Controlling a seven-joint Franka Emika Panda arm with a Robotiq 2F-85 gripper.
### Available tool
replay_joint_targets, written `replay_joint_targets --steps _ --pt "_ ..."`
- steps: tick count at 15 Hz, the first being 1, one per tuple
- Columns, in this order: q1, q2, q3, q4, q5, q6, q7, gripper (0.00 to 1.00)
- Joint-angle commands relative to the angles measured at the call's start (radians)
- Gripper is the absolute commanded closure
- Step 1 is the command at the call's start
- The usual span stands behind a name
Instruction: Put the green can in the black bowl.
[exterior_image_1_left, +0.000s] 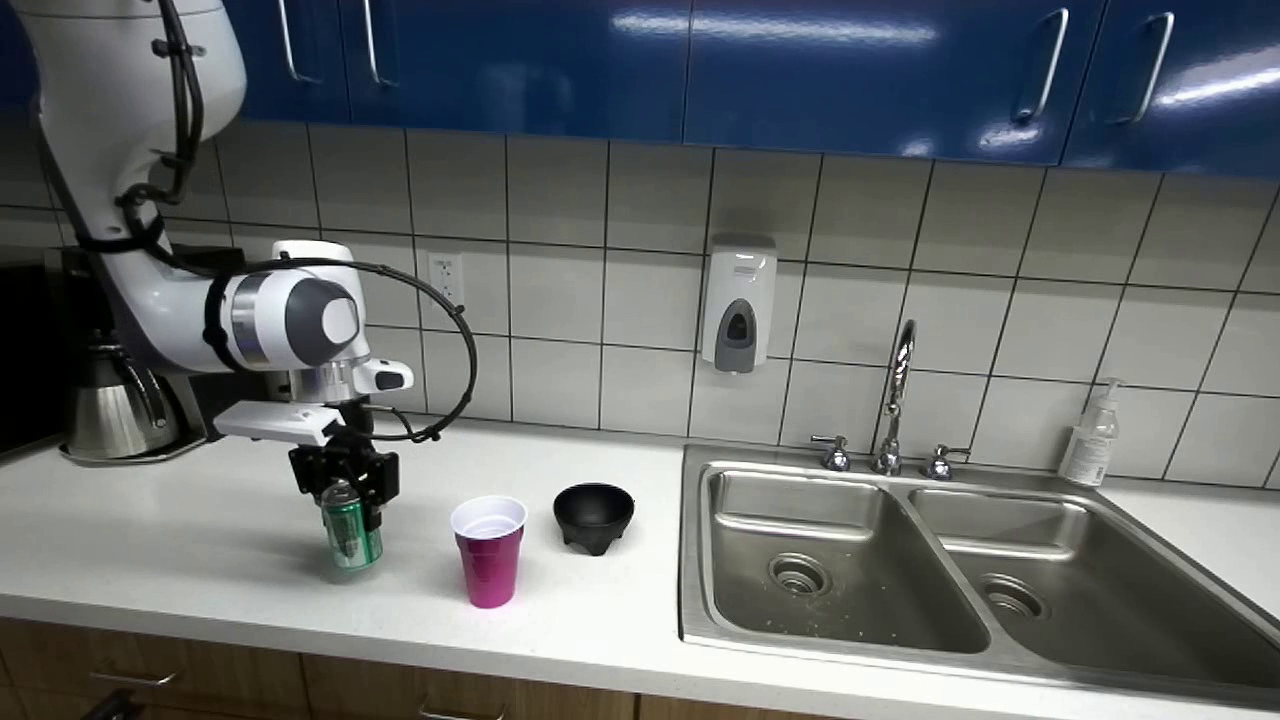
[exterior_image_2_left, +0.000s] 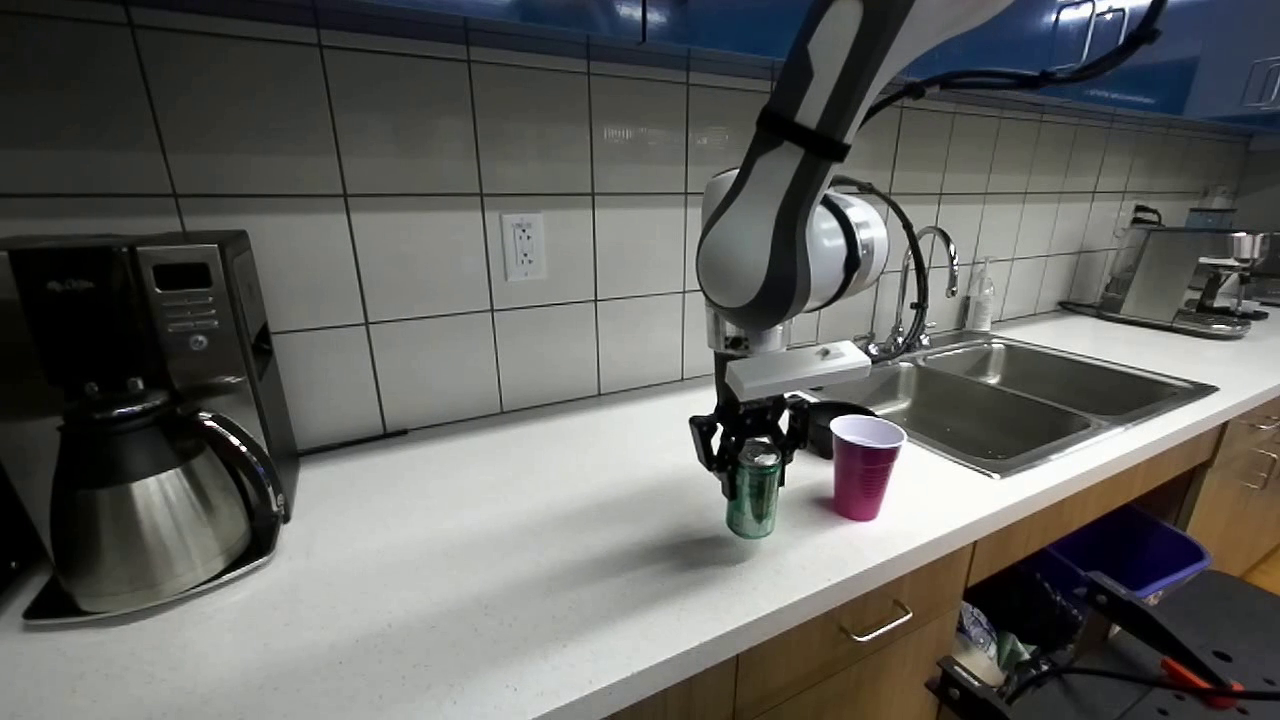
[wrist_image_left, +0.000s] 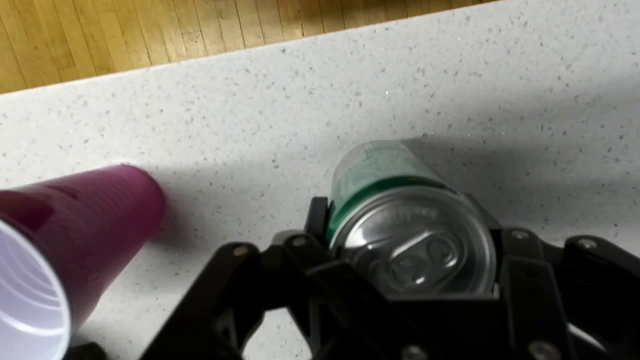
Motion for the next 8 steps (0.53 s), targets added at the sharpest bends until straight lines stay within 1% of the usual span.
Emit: replay_joint_targets --steps 1,4,8 --pt "0.030 -0.101 -0.032 -0.034 -0.045 -0.036 0.042 0.61" --pt "0.038 -0.159 -0.051 -0.050 -0.088 -0.042 0.066 0.61" --pt "0.023 -0.224 -0.055 -0.065 -0.155 -0.053 0.094 0.61"
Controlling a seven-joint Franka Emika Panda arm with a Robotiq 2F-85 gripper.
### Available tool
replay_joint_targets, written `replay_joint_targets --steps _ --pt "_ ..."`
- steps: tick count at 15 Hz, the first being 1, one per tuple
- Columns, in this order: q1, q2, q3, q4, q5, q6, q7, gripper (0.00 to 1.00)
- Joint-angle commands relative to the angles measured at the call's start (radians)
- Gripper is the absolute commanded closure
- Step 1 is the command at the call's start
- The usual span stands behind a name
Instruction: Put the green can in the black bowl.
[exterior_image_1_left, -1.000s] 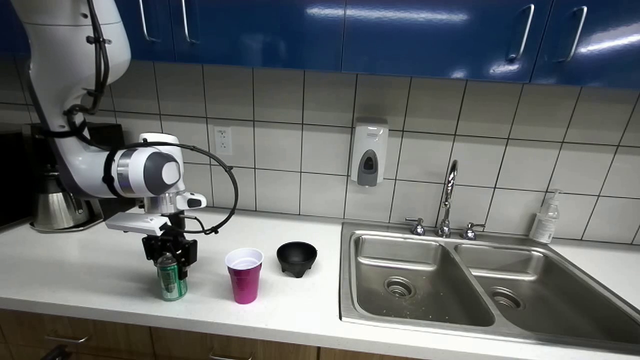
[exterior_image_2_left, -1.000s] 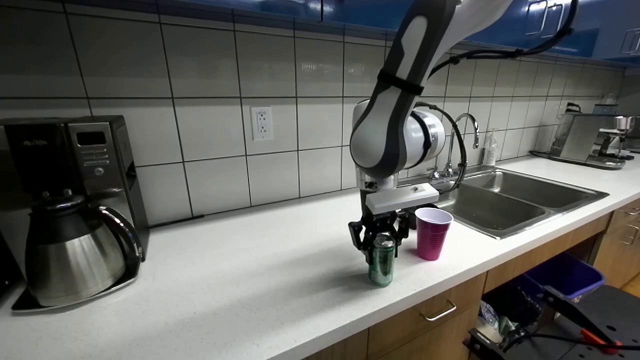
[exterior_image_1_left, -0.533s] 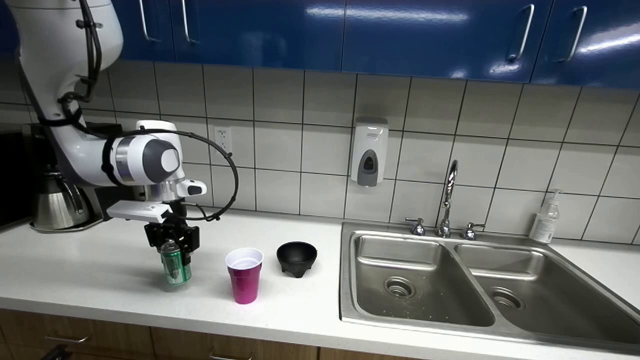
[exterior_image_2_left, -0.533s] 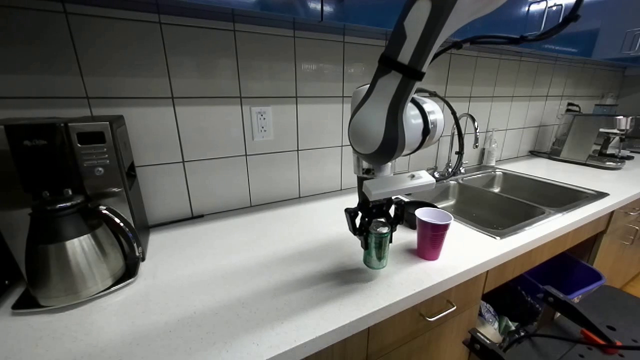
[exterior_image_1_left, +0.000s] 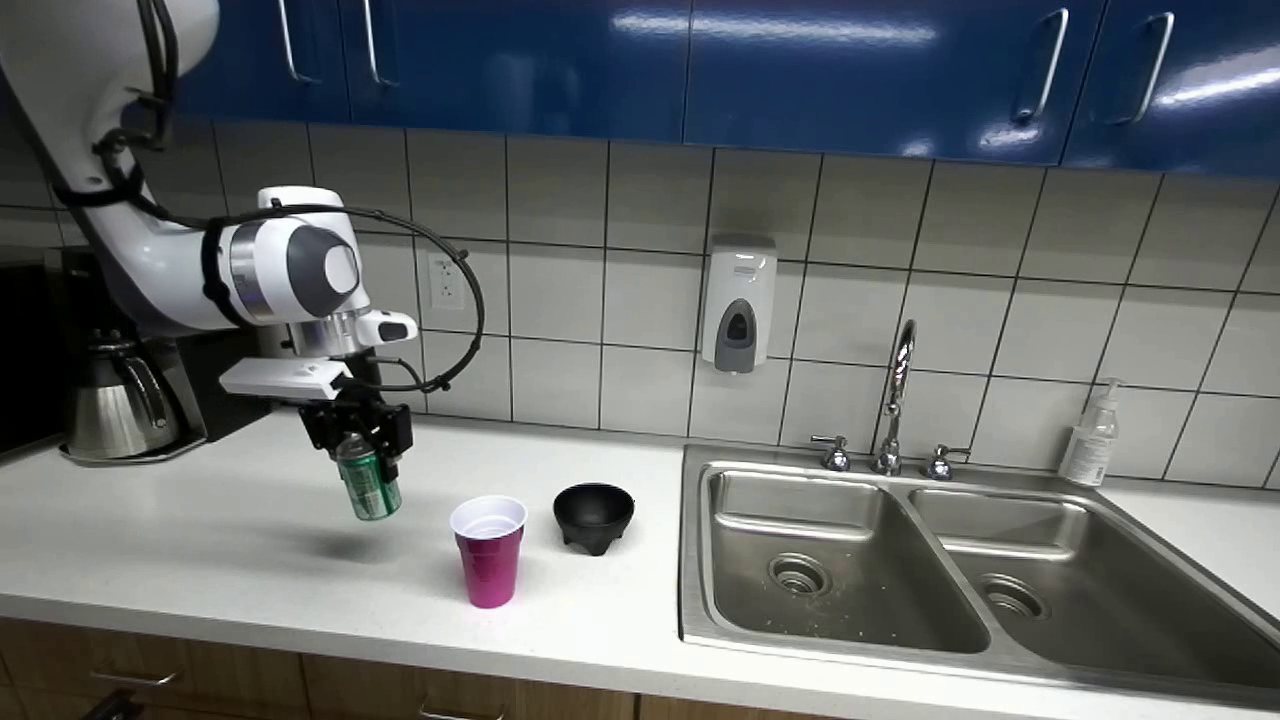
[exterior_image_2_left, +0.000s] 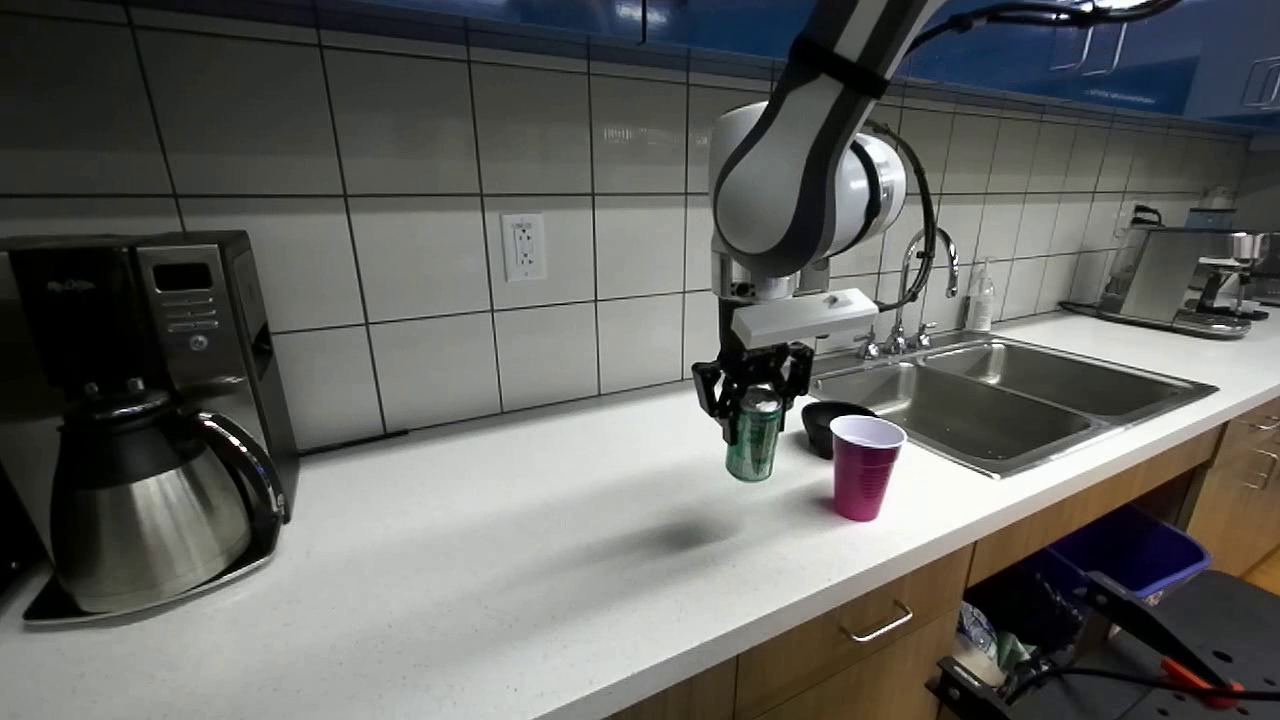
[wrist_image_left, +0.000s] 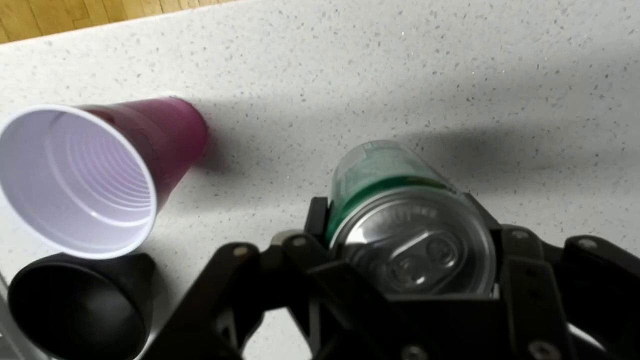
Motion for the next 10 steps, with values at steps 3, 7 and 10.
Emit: replay_joint_targets --steps 3,7,10 --pt "-0.016 -0.123 -0.003 -0.046 -0.091 -0.042 0.053 0.61" --pt "-0.043 -0.140 0.003 -0.047 -0.092 -0.031 0.039 0.61" --pt "-0.068 -0.141 0.002 -0.044 -0.078 -0.017 0.021 0.61"
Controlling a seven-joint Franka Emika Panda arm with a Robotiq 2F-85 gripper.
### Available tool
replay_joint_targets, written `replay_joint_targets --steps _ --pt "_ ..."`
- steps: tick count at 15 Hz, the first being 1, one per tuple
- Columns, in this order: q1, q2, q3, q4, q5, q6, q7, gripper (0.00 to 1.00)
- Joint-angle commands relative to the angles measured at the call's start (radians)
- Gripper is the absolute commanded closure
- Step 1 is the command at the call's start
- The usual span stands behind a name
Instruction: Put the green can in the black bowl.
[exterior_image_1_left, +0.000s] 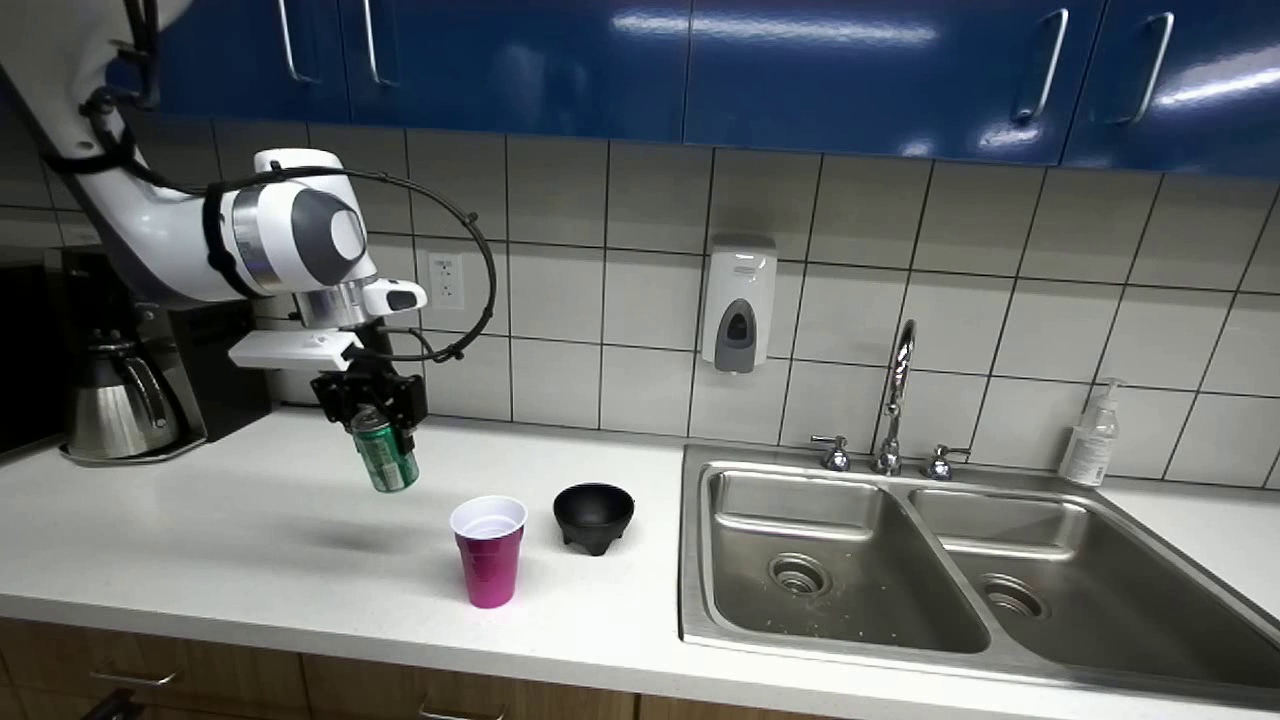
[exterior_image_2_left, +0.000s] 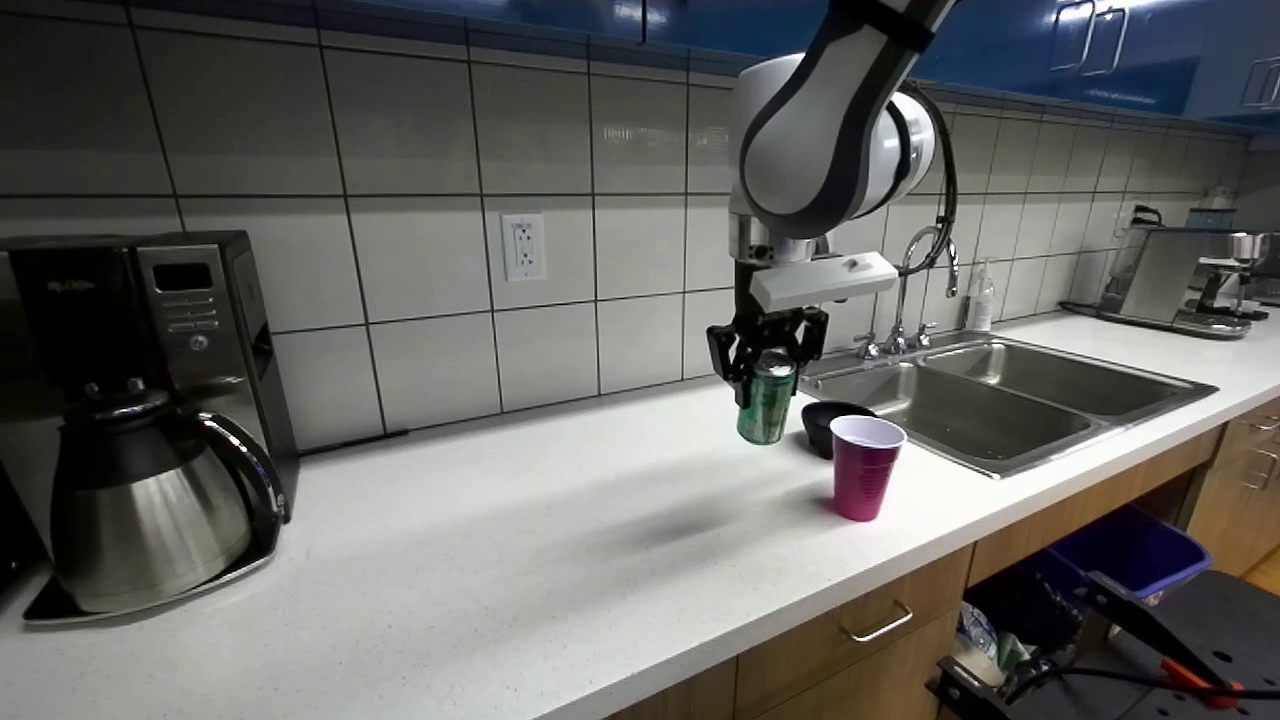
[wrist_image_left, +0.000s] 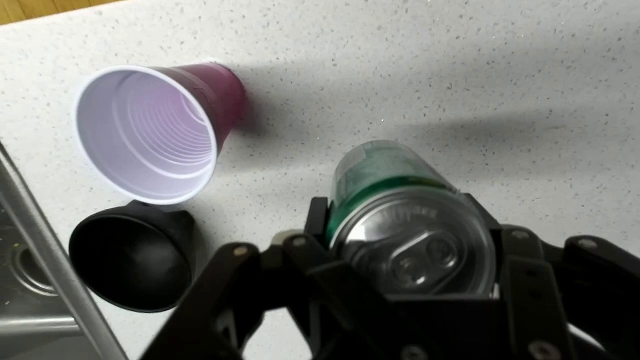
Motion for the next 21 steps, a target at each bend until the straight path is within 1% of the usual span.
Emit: replay_joint_targets --steps 1,10,15,18,21 --pt "-0.046 -0.041 0.008 -0.014 -0.010 0.000 -0.001 0.61" --pt "-0.137 0.015 -0.009 0.021 0.044 0.072 -0.044 0.61" --pt "-0.170 0.070 -0.011 0.074 0.136 0.111 -0.110 0.61" --pt "-0.188 0.110 -0.013 0.117 0.183 0.111 -0.147 0.61" --pt "-0.203 0.153 -0.030 0.162 0.198 0.104 -0.155 0.61"
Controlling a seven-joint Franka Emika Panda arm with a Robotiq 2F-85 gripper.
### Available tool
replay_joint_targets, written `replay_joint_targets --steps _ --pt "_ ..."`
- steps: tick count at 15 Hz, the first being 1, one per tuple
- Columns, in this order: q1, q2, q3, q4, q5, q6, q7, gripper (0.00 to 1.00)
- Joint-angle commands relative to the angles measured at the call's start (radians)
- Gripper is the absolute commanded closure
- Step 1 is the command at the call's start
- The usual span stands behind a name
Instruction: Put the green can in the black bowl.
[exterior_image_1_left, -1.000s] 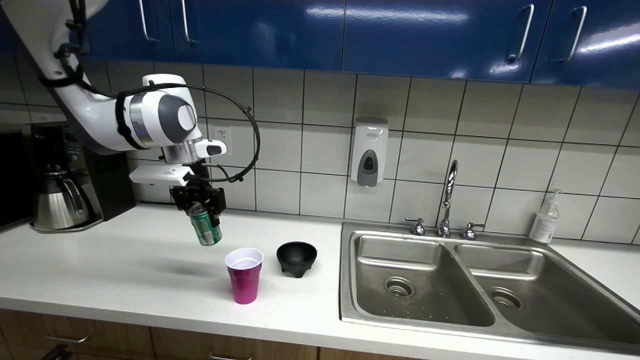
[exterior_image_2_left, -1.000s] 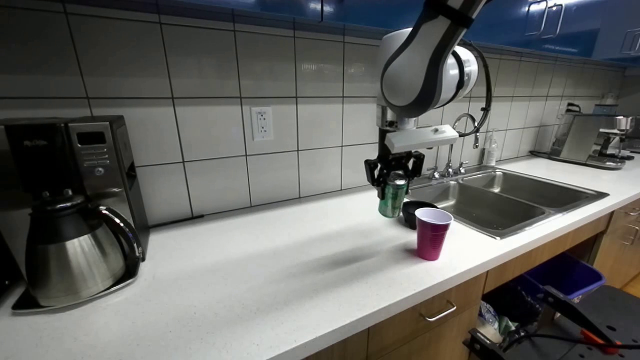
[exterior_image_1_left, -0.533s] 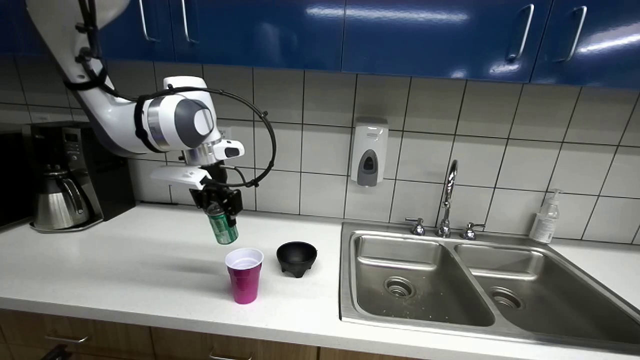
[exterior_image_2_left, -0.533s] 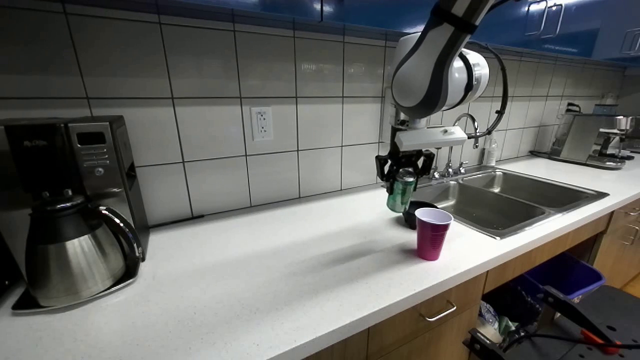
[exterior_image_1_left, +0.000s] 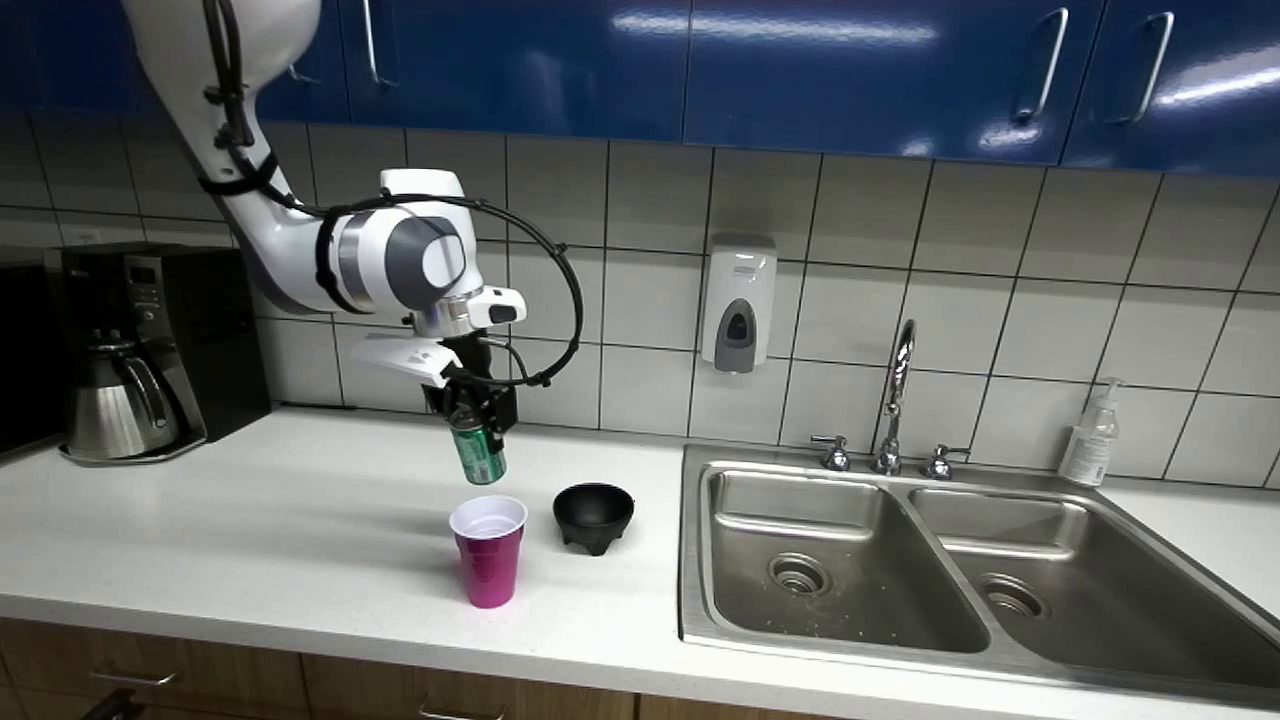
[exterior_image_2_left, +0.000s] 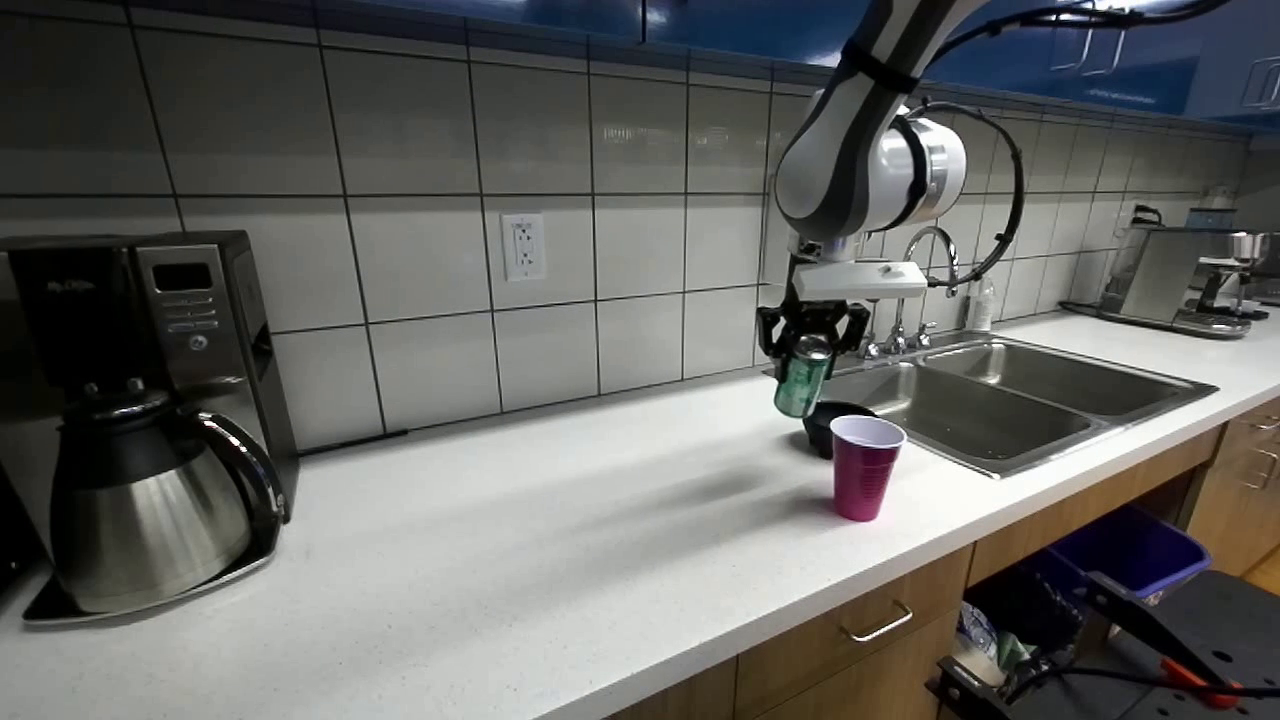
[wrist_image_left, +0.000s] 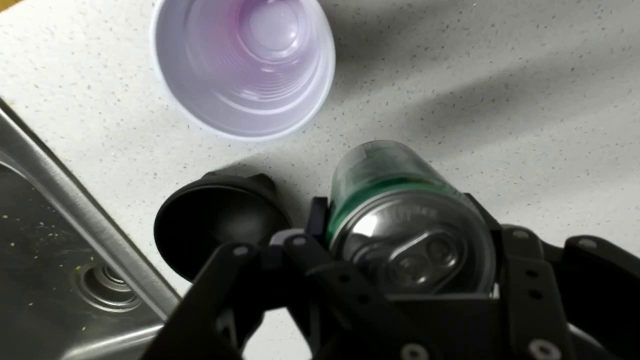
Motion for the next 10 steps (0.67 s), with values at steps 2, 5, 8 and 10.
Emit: replay_joint_targets --steps 2,5,8,10 --pt "-0.039 0.074 -0.017 0.093 0.043 -0.008 -0.049 0.61" --pt "-0.066 0.129 -0.023 0.146 0.074 -0.024 -0.070 0.61" --pt "-0.094 0.176 -0.025 0.188 0.100 -0.031 -0.089 0.61" --pt "-0.111 0.201 -0.029 0.213 0.115 -0.037 -0.098 0.61"
